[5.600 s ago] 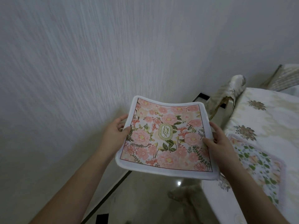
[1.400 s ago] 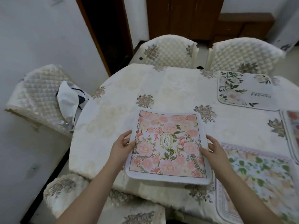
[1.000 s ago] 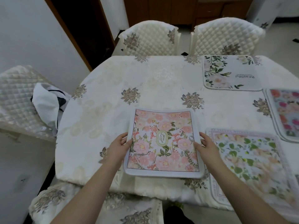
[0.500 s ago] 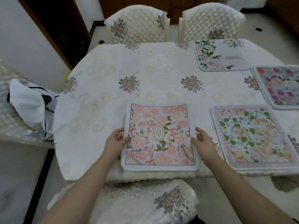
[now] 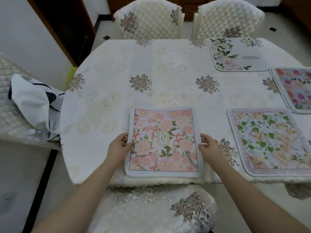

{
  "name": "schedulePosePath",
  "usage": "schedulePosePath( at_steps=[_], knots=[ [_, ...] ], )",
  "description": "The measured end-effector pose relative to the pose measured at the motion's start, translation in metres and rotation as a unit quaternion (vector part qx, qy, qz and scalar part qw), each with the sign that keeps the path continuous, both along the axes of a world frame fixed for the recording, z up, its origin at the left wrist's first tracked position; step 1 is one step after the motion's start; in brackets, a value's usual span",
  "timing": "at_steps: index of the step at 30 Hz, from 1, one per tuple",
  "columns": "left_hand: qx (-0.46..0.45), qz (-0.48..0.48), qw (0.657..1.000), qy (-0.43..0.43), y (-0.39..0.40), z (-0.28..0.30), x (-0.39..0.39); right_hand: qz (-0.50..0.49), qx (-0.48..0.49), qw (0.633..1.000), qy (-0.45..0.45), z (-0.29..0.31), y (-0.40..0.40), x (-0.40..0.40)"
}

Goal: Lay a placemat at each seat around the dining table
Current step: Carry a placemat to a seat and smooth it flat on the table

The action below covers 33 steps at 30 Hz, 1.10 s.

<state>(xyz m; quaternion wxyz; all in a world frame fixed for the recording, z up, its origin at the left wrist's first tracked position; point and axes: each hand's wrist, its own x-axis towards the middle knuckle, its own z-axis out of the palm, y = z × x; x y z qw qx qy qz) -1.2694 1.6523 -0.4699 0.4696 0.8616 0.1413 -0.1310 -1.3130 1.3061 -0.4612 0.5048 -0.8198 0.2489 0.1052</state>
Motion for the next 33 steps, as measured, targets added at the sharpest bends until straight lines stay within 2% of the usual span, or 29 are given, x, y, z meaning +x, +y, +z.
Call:
schedulePosePath(
  at_steps=[13, 17, 20, 24, 29, 33],
  knots=[
    [0.09, -0.082, 0.992, -0.03, -0.01, -0.005, -0.003, 0.015, -0.081, 0.997, -0.006, -0.002, -0.017, -0.002],
    [0.085, -0.036, 0.995, -0.045, -0.014, -0.007, -0.005, 0.006, -0.119, 0.992, -0.032, -0.006, -0.023, -0.001],
    [0.126, -0.014, 0.988, -0.09, -0.024, -0.007, 0.0, 0.017, -0.155, 0.987, -0.048, -0.007, -0.03, 0.008],
    [0.146, -0.077, 0.976, -0.145, -0.06, -0.005, 0.025, 0.094, -0.177, 0.976, -0.084, -0.006, -0.009, 0.038],
    [0.212, -0.206, 0.936, -0.191, -0.104, -0.025, 0.072, 0.16, -0.131, 0.973, -0.103, -0.018, 0.057, 0.09],
    [0.296, -0.276, 0.894, -0.19, -0.112, -0.047, 0.094, 0.249, -0.248, 0.927, -0.128, -0.045, 0.091, 0.122]
  ],
)
